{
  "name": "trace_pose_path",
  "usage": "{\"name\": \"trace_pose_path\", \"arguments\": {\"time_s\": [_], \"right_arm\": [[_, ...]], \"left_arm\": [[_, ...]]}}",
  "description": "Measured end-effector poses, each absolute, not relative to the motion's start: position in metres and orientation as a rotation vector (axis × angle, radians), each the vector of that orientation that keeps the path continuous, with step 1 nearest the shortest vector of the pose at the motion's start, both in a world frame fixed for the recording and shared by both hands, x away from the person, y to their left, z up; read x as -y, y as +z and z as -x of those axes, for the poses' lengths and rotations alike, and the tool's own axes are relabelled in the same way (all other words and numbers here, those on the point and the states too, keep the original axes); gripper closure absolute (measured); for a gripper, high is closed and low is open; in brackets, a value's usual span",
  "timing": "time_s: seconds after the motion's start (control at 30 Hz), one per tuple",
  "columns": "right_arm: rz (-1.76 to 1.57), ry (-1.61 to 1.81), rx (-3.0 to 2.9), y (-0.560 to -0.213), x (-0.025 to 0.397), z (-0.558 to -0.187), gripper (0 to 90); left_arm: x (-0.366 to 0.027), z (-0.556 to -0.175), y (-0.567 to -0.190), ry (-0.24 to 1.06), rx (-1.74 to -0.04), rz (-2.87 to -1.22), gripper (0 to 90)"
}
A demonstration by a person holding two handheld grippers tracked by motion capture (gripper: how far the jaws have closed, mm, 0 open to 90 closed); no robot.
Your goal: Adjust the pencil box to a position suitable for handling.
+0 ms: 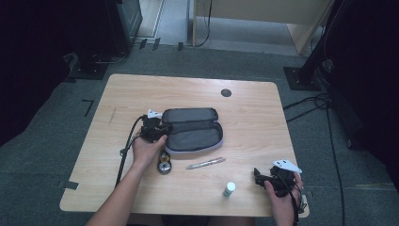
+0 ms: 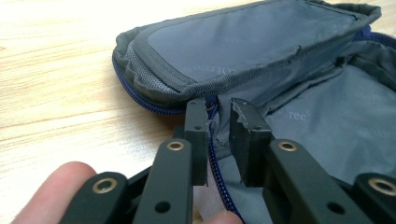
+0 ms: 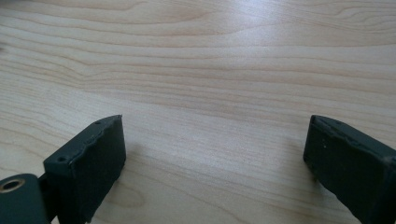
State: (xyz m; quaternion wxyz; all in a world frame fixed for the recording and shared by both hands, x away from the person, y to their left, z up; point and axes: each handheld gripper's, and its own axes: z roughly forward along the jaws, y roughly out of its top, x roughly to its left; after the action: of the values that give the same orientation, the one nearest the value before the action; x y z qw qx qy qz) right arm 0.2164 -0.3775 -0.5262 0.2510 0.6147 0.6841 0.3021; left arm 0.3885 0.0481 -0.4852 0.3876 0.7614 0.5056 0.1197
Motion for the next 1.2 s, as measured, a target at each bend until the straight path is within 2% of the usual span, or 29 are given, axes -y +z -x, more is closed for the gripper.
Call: {"name": "trace_pose_path", "arguments": {"time_s": [0.1,0.2,0.37,0.67,0.87,1.0,1.2], "right_arm": [[-1.672,0.822,-1.862,-0.526,0.378,-0.216,5.2],[-1.673,0.822,-1.862,-0.526,0.378,-0.216,5.2],[-1.671,0.822,-1.862,-0.526,0.378,-0.216,5.2],[-1.673,0.822,-1.862,-0.526,0.378,-0.216,5.2],[-1.673,0.822,-1.862,-0.526,0.378,-0.216,5.2],[-1.673,0.822,-1.862,-0.526,0.378,-0.216,5.2],[-1.673,0.822,-1.862,-0.526,0.377,-0.216,5.2]], "left_arm": [[-0.049,-0.388,-0.484,0.307,-1.287,-1.93,70.3],[-0.054,-0.388,-0.48,0.31,-1.283,-1.913,70.2],[-0.059,-0.388,-0.476,0.298,-1.307,-1.885,58.1],[-0.074,-0.379,-0.47,0.3,-1.342,-1.844,44.2],[-0.091,-0.37,-0.466,0.296,-1.354,-1.816,30.1],[-0.1,-0.362,-0.465,0.314,-1.358,-1.831,14.9],[-0.115,-0.35,-0.468,0.307,-1.352,-1.838,2.8]]}}
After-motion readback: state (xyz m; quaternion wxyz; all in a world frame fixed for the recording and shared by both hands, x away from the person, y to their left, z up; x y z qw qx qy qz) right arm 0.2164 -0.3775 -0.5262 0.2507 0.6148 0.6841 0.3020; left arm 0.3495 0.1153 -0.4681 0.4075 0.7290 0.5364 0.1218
